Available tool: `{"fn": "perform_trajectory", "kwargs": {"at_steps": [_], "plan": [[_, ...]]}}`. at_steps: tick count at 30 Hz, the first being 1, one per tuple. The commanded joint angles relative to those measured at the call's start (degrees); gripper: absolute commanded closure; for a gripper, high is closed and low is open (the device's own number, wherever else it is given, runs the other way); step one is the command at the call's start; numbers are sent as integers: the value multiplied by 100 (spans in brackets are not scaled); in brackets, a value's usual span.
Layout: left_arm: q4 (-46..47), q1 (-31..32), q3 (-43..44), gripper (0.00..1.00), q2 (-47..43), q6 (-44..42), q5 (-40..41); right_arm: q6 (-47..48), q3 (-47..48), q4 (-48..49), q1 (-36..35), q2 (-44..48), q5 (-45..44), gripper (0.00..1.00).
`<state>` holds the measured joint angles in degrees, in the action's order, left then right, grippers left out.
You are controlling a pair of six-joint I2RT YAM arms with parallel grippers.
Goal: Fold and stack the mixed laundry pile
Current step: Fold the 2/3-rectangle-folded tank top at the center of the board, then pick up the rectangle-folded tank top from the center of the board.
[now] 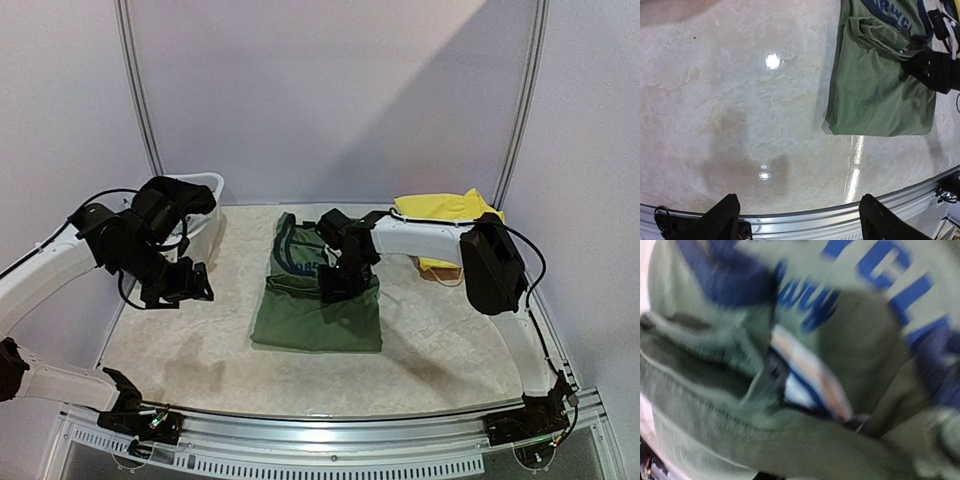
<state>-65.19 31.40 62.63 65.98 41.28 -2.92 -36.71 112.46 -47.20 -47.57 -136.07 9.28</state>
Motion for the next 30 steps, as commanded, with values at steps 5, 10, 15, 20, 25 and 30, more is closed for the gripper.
{"fn": "perform_trajectory", "kwargs": {"at_steps": [5, 10, 15, 20, 25, 30], "plan": [[-267, 155, 46, 16, -71, 30, 2, 127, 922, 138, 274, -545, -368, 77], [-299, 227, 128, 16, 1, -30, -53, 110, 1422, 274, 458, -884, -427, 76], [-176, 388, 330, 16, 299, -238, -86, 280, 2463, 72, 631, -1182, -266, 71], [134, 581, 462, 16, 680, -474, -176, 549, 2636, 28, 871, -676, -42, 57], [989, 587, 92, 21, 751, -443, -256, 739, 1764, -239, 977, 213, -56, 39], [1974, 593, -594, 18, 409, -342, -104, 513, -587, 377, 972, 1903, 95, 32]]}}
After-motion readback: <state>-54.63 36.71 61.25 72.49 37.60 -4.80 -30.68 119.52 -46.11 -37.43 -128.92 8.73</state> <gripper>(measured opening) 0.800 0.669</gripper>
